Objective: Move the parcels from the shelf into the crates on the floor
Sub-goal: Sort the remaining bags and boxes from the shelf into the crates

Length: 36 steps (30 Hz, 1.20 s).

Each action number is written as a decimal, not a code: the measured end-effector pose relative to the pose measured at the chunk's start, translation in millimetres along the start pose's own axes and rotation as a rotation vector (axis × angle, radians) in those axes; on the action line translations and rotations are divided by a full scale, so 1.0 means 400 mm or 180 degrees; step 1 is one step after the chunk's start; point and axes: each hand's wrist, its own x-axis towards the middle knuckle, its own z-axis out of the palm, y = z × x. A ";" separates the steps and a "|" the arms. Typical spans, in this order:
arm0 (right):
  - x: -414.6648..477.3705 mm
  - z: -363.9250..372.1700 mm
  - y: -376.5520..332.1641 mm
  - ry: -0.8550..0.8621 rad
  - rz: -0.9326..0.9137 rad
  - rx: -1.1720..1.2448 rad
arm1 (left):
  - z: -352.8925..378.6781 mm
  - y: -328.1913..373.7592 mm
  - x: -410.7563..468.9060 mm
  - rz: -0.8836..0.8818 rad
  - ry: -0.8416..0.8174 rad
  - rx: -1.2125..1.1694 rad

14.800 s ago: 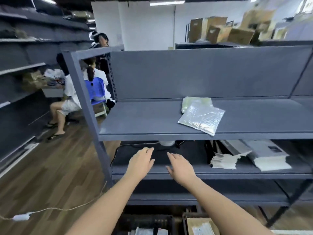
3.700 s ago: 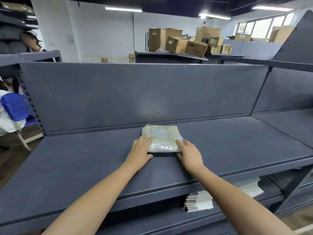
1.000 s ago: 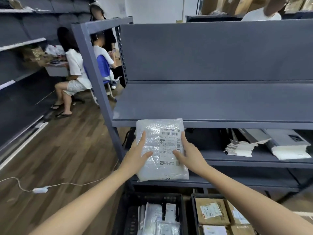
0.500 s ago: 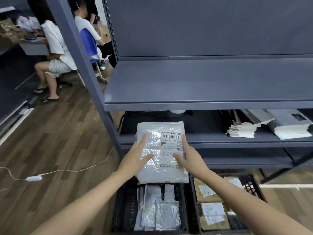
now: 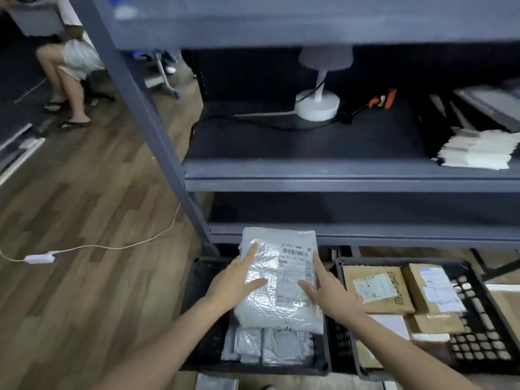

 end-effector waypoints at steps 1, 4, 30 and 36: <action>0.034 0.045 0.041 -0.0017 0.0007 0.0051 | 0.049 -0.038 0.028 0.0000 -0.0010 -0.0011; 0.130 0.182 0.164 -0.0062 0.0036 0.0131 | 0.195 -0.151 0.105 -0.0038 -0.0042 -0.0025; 0.412 0.566 0.514 -0.0245 0.0716 -0.0422 | 0.758 -0.423 0.342 -0.0037 -0.0179 -0.0452; 0.418 0.619 0.513 -0.0693 0.0374 -0.1597 | 0.807 -0.420 0.378 -0.0120 -0.0549 -0.0056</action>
